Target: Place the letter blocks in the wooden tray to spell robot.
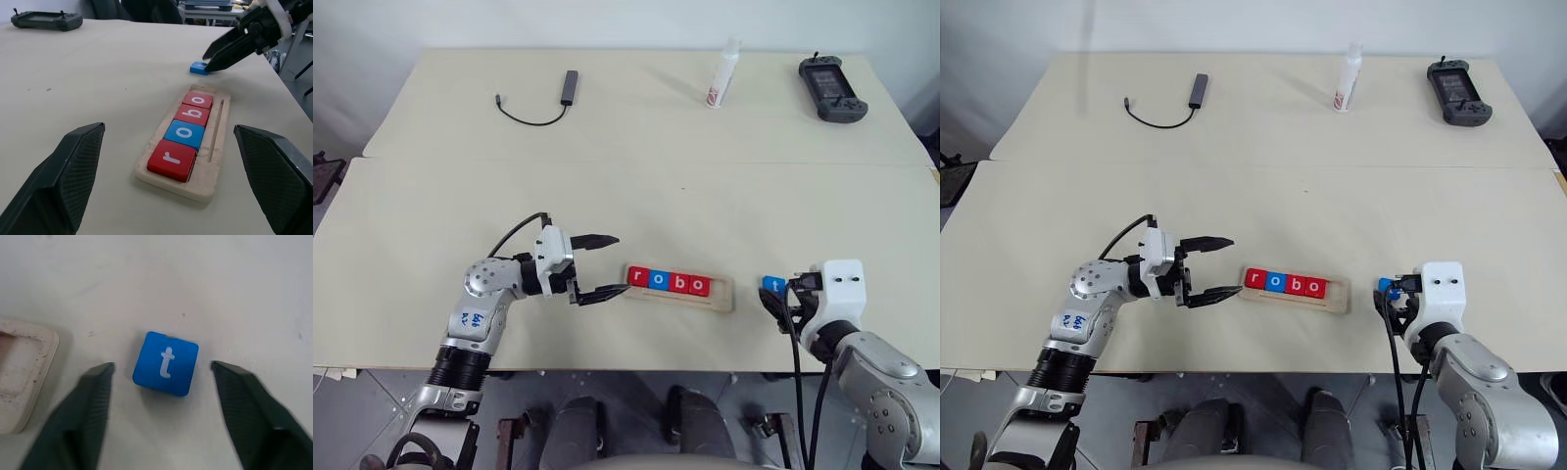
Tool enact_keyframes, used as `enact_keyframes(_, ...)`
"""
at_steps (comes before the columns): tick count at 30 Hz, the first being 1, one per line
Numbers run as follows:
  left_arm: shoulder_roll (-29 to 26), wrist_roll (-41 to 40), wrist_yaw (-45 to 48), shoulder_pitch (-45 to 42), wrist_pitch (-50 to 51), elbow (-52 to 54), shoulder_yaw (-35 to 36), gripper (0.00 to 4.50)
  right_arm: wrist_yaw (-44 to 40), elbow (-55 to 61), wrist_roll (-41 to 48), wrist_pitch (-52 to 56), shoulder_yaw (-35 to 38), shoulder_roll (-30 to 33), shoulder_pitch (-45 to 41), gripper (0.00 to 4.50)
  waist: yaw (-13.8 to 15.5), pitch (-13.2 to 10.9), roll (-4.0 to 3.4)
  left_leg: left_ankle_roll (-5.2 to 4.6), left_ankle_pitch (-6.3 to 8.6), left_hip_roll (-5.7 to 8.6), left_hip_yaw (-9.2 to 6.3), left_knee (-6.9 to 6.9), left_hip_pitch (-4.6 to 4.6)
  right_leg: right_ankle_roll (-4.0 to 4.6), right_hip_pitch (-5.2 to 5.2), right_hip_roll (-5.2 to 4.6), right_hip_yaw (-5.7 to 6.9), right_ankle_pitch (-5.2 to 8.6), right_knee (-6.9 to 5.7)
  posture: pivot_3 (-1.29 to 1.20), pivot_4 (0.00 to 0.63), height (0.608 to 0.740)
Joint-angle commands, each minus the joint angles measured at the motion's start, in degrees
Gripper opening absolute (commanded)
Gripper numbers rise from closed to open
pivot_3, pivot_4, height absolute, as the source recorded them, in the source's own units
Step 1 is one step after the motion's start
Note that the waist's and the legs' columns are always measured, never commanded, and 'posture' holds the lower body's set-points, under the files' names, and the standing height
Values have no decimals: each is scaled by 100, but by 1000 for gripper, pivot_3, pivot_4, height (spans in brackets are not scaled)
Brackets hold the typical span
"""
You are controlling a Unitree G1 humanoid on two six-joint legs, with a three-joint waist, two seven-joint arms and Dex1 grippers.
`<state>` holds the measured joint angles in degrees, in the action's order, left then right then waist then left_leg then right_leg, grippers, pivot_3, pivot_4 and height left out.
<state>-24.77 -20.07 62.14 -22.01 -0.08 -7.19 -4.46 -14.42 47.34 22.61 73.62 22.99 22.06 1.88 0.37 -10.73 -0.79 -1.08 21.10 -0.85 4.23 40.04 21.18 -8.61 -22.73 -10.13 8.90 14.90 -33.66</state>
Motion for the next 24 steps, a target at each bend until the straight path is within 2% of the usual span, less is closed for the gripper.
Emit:
enact_keyframes(1, -45, -46, 33, 69, -84, 173, 72, 4500, -1122, -51, 504, -204, 180, 1018, 111, 4479, 8, 0, 0, -1, 0, 2, -2, -1, 0, 0, 1, -2, 1, 0, 0, 0, 150, 740)
enact_keyframes(5, -83, -71, 6, 196, -58, 318, 92, 4500, -2907, -981, 206, -2194, -83, 2629, 497, 4479, 19, -2, 8, -5, 3, 1, -4, -3, -1, 0, 6, -1, 4, 0, 8, 0, 150, 740)
enact_keyframes(8, -96, -91, -16, 259, -33, 409, 101, 4500, -3798, -2009, -107, -3509, -438, 3270, 395, 4479, 13, -7, 17, -5, 3, 1, -3, -2, -8, -1, 12, -1, 5, 0, 10, 0, 150, 740)
enact_keyframes(13, -163, -134, 32, 358, 36, 624, 115, 4500, -4512, -3967, -611, -4693, -1445, 3567, -846, 4479, -42, -7, 21, -5, 1, 0, 1, 6, -10, -3, 16, -3, 3, -2, 8, 0, 150, 740)
enact_keyframes(18, -259, -145, 114, 416, 89, 780, 121, 4500, -5148, -5153, -1042, -4964, -2277, 3672, -1704, 4479, -23, -7, 20, -2, -1, -1, -5, 4, -5, -3, 14, -2, 12, -1, 8, 0, 150, 740)
enact_keyframes(20, -293, -147, 114, 441, 93, 821, 132, 4500, -5342, -5438, -1195, -5052, -2506, 3712, -1907, 3850, -26, -7, 21, -3, -1, 1, -5, 7, -5, -3, 17, -5, 12, -2, 9, 0, 150, 740)
enact_keyframes(24, -321, -140, 69, 493, 93, 852, 174, 4500, -5480, -5355, -1003, -4929, -2488, 3588, -2130, 2540, -7, -6, 21, -2, -1, -1, -13, 10, -4, -3, 22, -5, 19, -2, 9, 0, 150, 740)
